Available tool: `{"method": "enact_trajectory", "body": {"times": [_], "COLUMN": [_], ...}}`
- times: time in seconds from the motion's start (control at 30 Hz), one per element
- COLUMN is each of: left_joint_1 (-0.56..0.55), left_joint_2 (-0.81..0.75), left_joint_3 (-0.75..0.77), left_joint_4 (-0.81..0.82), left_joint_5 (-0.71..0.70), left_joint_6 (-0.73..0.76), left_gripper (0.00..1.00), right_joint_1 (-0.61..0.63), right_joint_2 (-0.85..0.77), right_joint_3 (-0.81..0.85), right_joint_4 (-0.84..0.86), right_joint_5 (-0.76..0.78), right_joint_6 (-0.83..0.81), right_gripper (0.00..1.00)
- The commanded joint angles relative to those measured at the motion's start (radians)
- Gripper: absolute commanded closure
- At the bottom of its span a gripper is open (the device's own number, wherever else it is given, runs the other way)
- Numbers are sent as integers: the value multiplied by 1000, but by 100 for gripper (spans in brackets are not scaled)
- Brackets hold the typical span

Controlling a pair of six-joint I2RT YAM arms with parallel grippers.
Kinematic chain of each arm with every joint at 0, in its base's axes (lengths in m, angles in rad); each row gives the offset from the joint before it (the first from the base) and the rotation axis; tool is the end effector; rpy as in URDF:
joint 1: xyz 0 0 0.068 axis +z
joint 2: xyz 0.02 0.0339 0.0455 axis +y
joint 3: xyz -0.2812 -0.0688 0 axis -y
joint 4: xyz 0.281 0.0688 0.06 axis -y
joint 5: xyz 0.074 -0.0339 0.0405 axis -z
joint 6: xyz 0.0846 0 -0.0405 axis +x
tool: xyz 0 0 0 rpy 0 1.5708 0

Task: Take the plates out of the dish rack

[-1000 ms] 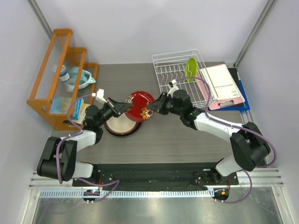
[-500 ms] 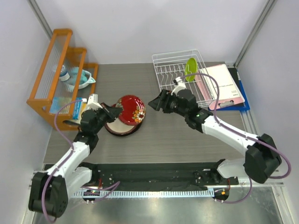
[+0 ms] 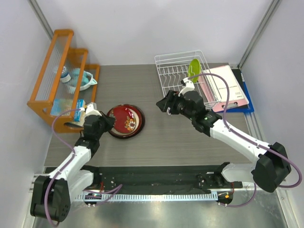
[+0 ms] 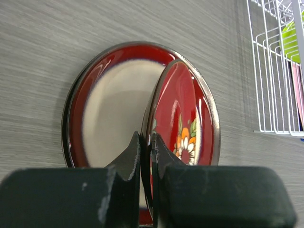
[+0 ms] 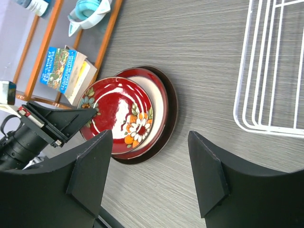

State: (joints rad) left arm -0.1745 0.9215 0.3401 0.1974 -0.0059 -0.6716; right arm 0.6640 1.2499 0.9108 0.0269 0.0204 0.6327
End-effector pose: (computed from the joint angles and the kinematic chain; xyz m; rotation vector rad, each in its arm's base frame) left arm 0.2609 -0.0455 0.1739 -0.4947 1.9332 -0.5472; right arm 0.2902 0.2249 0.2947 -0.0163 1.9774 0.8533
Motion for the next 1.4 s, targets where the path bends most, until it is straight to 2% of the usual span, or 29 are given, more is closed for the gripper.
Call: {"method": "enact_trajectory", "body": {"times": [0.0,0.17,0.23,0.33,0.4,0.47,0.53,0.57,0.63,0.67,0.73,0.77,0.8,0.87,1.13,1.3,1.37], "left_joint_1": [6,6,4,6,6,6,6,6,6,4,4,6,6,4,4,4,4], "left_joint_2": [33,79,89,99,103,112,116,112,108,106,106,106,106,106,47,-44,-76], "left_joint_3": [-9,-18,-18,-19,-19,-16,-12,-12,-16,-15,-10,-9,-4,0,37,60,72], "left_joint_4": [138,163,157,134,117,91,82,71,71,54,48,33,25,13,-61,-67,-73], "left_joint_5": [-34,-32,-32,-43,-39,-49,-54,-62,-68,-68,-63,-66,-72,-71,-51,42,79], "left_joint_6": [-8,-19,-23,-23,-17,-16,-14,-13,-11,-11,1,3,9,15,3,1,6], "left_gripper": [100,100,94,86,89,89,82,75,72,66,63,56,53,54,34,7,1], "right_joint_1": [-12,-29,-43,-70,-104,-135,-165,-197,-237,-256,-293,-303,-320,-331,-405,-438,-448], "right_joint_2": [-53,-61,-56,-27,6,46,71,83,114,127,163,174,189,238,522,735,817], "right_joint_3": [28,43,69,132,184,215,264,276,307,318,350,364,390,433,680,893,980], "right_joint_4": [-12,-53,-83,-155,-183,-214,-234,-235,-232,-232,-236,-237,-237,-236,-251,-286,-301], "right_joint_5": [46,67,85,165,248,331,381,395,368,362,348,343,336,337,394,423,441], "right_joint_6": [-45,-70,-97,-151,-182,-232,-260,-275,-281,-286,-295,-298,-306,-321,-432,-484,-518], "right_gripper": [30,30,30,29,29,29,29,28,29,28,29,29,29,28,28,28,28]}}
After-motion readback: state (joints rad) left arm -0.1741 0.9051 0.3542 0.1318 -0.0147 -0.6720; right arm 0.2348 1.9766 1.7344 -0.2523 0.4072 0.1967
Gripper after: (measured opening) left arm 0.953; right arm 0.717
